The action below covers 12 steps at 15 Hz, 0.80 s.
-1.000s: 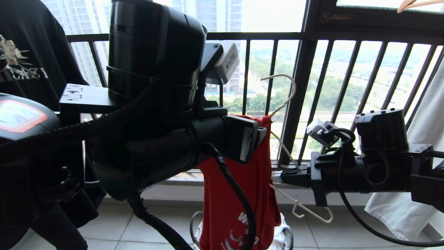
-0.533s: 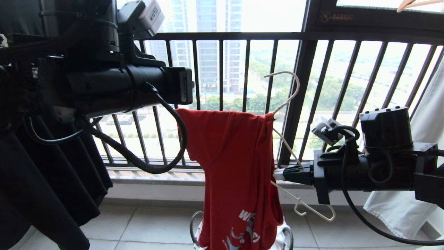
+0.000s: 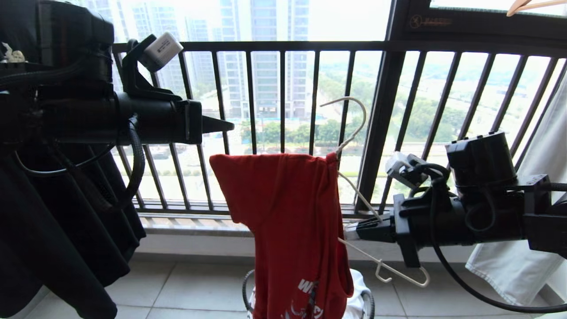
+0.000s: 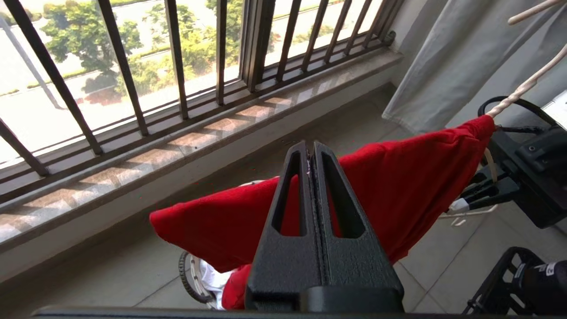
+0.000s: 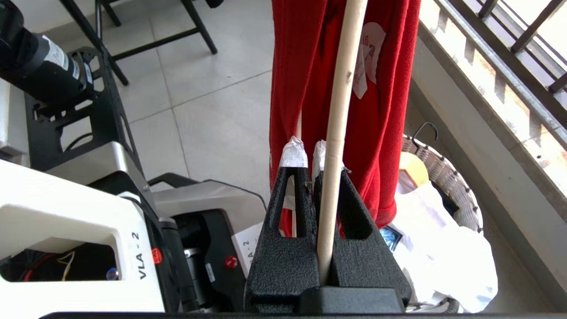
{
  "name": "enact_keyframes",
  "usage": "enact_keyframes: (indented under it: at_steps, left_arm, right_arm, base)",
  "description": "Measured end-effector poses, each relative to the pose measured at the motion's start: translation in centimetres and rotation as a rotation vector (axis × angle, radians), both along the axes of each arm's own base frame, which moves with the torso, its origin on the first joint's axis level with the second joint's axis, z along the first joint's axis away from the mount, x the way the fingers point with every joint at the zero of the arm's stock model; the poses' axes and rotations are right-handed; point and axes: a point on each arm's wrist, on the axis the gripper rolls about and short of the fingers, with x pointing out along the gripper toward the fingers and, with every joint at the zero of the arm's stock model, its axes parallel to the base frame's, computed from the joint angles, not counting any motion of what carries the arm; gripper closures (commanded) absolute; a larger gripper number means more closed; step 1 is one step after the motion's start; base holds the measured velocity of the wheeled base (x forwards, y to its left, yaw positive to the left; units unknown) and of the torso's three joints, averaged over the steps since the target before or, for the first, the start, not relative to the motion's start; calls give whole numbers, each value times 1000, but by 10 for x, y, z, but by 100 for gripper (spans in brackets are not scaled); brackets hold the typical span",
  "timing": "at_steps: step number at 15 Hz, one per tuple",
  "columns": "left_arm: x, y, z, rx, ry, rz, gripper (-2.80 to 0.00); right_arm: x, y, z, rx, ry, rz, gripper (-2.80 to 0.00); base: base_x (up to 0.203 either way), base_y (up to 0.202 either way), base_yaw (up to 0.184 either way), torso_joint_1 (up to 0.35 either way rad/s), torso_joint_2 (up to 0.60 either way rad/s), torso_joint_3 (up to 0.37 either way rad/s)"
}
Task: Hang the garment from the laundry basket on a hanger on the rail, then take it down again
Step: Hang the clothes on the clothes rack
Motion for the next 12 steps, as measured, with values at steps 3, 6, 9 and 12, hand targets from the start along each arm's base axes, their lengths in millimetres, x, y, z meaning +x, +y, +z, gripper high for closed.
enact_keyframes:
  at_steps: [3,6,9,12]
  left_arm:
    - [2,2,-18,51,21,-126,0]
    - [-3,1,-36,81,43,-313,0]
    - [-4,-1,-48,57,41,-471,0]
    - [-8,-1,-54,26,44,-554,-280]
  right_arm:
    - [-6,5,-1,-65,-3,66,0]
    - [-12,4,-2,-106,6,101,0]
    - [-19,4,3,-98,3,125,0]
    - [-24,7,5,-95,-2,144,0]
  base:
    - [0,0,0,0,0,0]
    - [0,0,0,0,0,0]
    - [0,0,0,0,0,0]
    - [0,0,0,0,0,0]
